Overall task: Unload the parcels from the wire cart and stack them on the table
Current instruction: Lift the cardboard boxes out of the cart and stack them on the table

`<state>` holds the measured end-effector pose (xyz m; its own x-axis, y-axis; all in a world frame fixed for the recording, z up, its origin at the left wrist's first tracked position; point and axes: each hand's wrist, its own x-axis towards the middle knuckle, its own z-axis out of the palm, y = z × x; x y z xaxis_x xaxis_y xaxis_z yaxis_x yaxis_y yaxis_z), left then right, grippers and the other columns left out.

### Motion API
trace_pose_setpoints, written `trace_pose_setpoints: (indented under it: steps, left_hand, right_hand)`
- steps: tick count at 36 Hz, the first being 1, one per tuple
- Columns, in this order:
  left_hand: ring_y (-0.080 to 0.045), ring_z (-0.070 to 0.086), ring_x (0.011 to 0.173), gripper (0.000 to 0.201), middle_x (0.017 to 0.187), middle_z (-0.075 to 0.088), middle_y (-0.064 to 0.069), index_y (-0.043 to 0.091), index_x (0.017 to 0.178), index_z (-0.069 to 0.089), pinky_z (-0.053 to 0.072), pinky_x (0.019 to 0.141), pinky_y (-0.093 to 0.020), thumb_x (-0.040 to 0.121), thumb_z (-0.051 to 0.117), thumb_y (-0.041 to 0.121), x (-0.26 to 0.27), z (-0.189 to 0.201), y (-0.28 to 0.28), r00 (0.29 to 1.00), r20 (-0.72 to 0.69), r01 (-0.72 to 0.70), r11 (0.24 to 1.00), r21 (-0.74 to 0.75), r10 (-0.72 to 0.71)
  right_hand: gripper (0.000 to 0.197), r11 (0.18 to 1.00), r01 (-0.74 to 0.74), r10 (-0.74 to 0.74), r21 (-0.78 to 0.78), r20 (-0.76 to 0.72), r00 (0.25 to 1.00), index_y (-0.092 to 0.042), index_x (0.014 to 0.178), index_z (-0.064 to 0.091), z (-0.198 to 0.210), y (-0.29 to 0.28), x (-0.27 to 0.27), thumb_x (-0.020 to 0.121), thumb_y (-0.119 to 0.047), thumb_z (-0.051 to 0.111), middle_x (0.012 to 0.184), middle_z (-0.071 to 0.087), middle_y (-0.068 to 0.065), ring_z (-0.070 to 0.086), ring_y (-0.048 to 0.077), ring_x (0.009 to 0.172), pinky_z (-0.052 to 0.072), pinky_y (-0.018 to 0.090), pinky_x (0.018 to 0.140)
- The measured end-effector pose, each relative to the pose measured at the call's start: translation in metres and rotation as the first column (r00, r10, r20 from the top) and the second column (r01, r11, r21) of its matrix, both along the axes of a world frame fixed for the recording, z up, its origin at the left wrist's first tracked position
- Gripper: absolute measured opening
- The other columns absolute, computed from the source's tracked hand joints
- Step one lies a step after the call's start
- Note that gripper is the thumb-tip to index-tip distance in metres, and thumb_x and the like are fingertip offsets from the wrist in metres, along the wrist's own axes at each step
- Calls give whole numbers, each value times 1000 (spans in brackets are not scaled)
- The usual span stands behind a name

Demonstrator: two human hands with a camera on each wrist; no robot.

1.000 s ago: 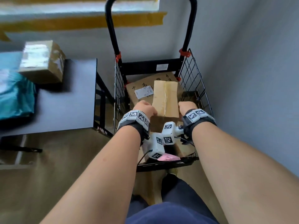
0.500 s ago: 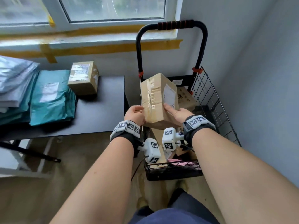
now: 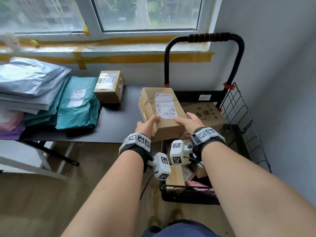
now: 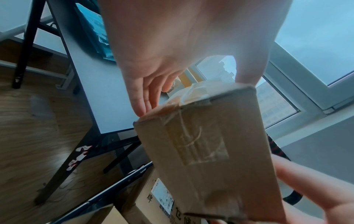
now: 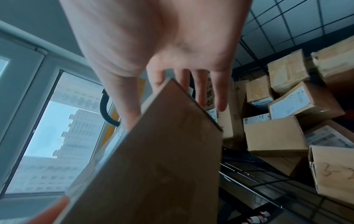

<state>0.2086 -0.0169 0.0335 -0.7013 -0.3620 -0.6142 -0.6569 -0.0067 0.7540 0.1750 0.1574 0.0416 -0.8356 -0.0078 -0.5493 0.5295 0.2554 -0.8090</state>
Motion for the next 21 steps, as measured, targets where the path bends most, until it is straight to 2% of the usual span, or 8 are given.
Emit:
trace_pose_setpoints:
  steps: [3,5,7,10,13,16,19,21]
  left_hand:
    - [-30,66,94,105,112,63,-12,17,132,43,55,84,-41,42,66,66,-14,-6,-2,998,21,-55,995,87,54]
    - [-30,66,95,98,113,61,-14,17,131,42,56,83,-40,47,70,59,-17,3,3,999,33,-47,985,166,42]
    - [-31,64,99,74,109,61,-16,15,126,44,54,89,-40,65,70,49,-15,15,11,1000,29,-16,971,239,9]
    - [-34,59,106,52,108,57,-18,17,117,42,50,94,-41,80,66,44,-12,19,15,999,53,-27,951,307,11]
    - [-31,59,106,83,118,58,-12,21,128,44,51,91,-42,63,70,65,-11,15,8,994,17,-109,957,268,108]
    - [-31,55,113,117,134,50,-8,24,144,31,50,92,-46,46,68,77,-9,13,-7,958,-40,-272,946,174,283]
    - [-34,46,125,127,144,40,-12,25,148,21,43,100,-53,42,65,78,-9,16,-24,925,-114,-350,931,107,361]
    - [-31,52,120,122,138,48,-11,22,145,28,43,98,-54,43,67,76,-13,15,-34,924,-125,-349,931,107,361]
  right_hand:
    - [91,1000,7,-9,20,87,996,-17,130,49,4,-5,-9,63,-77,65,120,58,3,59,25,105,47,42,97]
    - [104,999,6,-1,-35,125,992,-21,123,51,-3,-3,-19,45,-89,62,115,61,2,61,27,106,46,47,99]
    - [116,990,37,-12,-133,184,983,-21,129,50,-4,-1,-23,36,-87,71,117,65,4,64,27,104,49,47,96]
    - [70,967,76,-24,-244,210,977,-17,119,51,4,2,-25,68,-57,77,108,69,8,69,26,95,56,43,84]
    - [63,960,73,-8,-269,236,972,-16,116,53,2,7,-31,68,-46,80,105,69,11,70,28,89,58,37,69]
    - [57,969,34,24,-244,233,972,-14,110,57,0,9,-36,67,-46,78,100,71,12,70,29,88,56,39,78]
    - [46,966,16,40,-257,211,977,-12,106,60,-5,8,-40,73,-41,72,96,72,13,68,30,89,55,41,85]
    - [41,967,12,42,-253,208,977,-13,104,60,-6,7,-42,75,-40,70,94,73,13,68,30,87,53,43,89]
